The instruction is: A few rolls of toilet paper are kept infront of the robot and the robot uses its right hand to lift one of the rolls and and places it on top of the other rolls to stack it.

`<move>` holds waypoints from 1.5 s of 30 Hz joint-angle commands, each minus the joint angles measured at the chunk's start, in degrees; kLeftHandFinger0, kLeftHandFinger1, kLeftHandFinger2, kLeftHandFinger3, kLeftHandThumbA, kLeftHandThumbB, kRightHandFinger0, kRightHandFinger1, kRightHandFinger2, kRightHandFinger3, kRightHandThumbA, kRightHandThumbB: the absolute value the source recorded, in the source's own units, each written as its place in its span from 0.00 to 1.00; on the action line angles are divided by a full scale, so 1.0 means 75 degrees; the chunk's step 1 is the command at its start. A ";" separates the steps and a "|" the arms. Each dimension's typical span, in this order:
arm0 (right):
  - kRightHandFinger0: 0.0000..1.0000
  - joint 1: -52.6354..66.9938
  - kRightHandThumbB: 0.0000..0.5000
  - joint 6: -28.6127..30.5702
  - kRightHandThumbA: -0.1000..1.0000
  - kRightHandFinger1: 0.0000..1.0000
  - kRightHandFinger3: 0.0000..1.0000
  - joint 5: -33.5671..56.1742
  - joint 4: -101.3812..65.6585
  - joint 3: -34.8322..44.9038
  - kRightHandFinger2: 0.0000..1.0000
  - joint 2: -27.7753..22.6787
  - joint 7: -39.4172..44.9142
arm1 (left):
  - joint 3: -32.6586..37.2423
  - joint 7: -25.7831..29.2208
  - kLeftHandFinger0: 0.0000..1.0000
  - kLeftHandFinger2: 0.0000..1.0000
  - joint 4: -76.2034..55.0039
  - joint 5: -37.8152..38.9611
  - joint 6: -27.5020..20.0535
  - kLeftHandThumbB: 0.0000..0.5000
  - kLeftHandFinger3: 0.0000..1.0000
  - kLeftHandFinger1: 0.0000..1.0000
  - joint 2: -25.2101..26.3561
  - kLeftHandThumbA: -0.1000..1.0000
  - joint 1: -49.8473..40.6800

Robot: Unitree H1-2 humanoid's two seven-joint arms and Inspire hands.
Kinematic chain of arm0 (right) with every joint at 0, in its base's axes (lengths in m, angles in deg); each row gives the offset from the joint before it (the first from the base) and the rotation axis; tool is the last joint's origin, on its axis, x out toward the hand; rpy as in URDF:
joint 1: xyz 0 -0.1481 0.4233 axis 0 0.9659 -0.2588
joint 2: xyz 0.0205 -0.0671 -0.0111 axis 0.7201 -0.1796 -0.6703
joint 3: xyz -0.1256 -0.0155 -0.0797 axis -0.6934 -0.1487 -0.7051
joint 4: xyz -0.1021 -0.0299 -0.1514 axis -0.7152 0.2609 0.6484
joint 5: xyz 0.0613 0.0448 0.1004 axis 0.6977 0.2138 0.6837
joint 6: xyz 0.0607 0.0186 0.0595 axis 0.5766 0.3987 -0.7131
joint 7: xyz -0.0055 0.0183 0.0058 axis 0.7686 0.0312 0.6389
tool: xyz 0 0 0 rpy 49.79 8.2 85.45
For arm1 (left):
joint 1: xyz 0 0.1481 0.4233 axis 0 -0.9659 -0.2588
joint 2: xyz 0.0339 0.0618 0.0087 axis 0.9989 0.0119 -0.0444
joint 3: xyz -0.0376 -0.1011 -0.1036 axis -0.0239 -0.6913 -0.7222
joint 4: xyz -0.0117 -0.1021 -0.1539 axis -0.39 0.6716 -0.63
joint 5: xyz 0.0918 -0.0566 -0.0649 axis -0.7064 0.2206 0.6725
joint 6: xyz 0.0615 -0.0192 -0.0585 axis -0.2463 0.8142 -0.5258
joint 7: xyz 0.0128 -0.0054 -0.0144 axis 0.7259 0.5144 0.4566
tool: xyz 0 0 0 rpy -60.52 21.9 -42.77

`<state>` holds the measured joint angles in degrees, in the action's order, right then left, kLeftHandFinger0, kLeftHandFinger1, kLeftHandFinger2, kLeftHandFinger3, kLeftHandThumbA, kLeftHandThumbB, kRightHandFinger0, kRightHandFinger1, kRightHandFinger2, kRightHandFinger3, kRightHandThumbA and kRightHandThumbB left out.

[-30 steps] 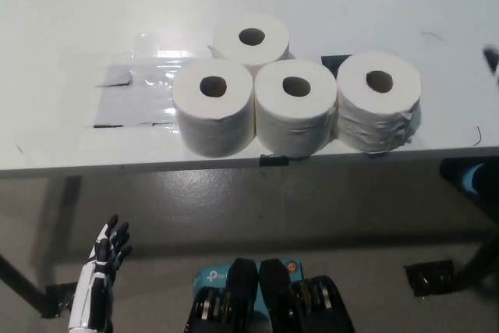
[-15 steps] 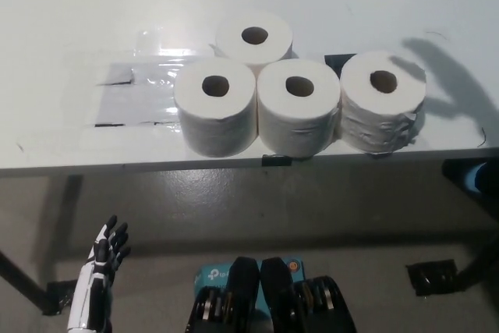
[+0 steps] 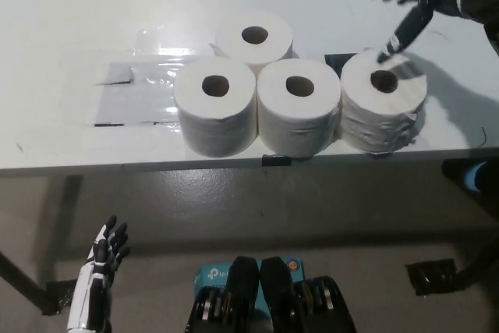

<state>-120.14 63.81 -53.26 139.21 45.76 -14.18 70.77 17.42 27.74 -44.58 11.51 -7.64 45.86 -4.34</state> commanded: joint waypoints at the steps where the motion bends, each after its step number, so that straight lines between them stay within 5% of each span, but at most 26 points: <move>1: 1.00 -0.2005 0.77 -0.0075 1.00 1.00 1.00 -0.0991 0.0776 -0.0697 1.00 -0.0164 0.2222 | -0.0065 0.0104 1.00 1.00 -0.0356 0.0046 -0.0423 0.14 1.00 1.00 0.0026 1.00 0.0077; 6: 1.00 -0.1972 0.64 0.0064 0.97 1.00 1.00 -0.0797 0.0809 -0.0633 1.00 -0.0189 0.2441 | -0.0050 0.0100 1.00 1.00 -0.0354 0.0009 -0.0466 0.14 1.00 1.00 0.0043 1.00 0.0078; 19: 1.00 -0.1860 0.78 0.0344 1.00 1.00 1.00 -0.1273 0.1169 -0.0529 1.00 -0.0015 0.2270 | -0.0026 0.0076 1.00 1.00 -0.0326 0.0015 -0.0479 0.09 1.00 1.00 0.0036 1.00 0.0059; 29: 1.00 -0.1708 0.68 0.0966 1.00 1.00 1.00 -0.1383 0.1491 -0.0277 1.00 0.0202 0.2101 | -0.0019 0.0060 1.00 1.00 -0.0353 -0.0007 -0.0460 0.07 1.00 1.00 0.0066 1.00 0.0065; 32: 1.00 -0.1695 0.69 0.1105 1.00 1.00 1.00 -0.1404 0.1685 -0.0150 1.00 0.0308 0.2066 | -0.0012 0.0067 1.00 1.00 -0.0357 -0.0026 -0.0462 0.13 1.00 1.00 0.0058 1.00 0.0066; 37: 1.00 -0.1599 0.70 0.1289 1.00 1.00 1.00 -0.1532 0.1860 0.0022 1.00 0.0514 0.1546 | 0.0000 0.0068 1.00 1.00 -0.0372 -0.0048 -0.0469 0.07 1.00 1.00 0.0057 1.00 0.0060; 45: 1.00 -0.1590 0.66 0.1245 1.00 1.00 1.00 -0.1484 0.2118 0.0387 1.00 0.0735 0.1486 | -0.0005 0.0046 1.00 1.00 -0.0393 0.0001 -0.0422 0.12 1.00 1.00 0.0059 1.00 0.0054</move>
<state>-129.01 72.15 -63.66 154.34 46.87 -8.45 84.28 17.43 27.73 -45.76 11.49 -9.06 45.90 -4.21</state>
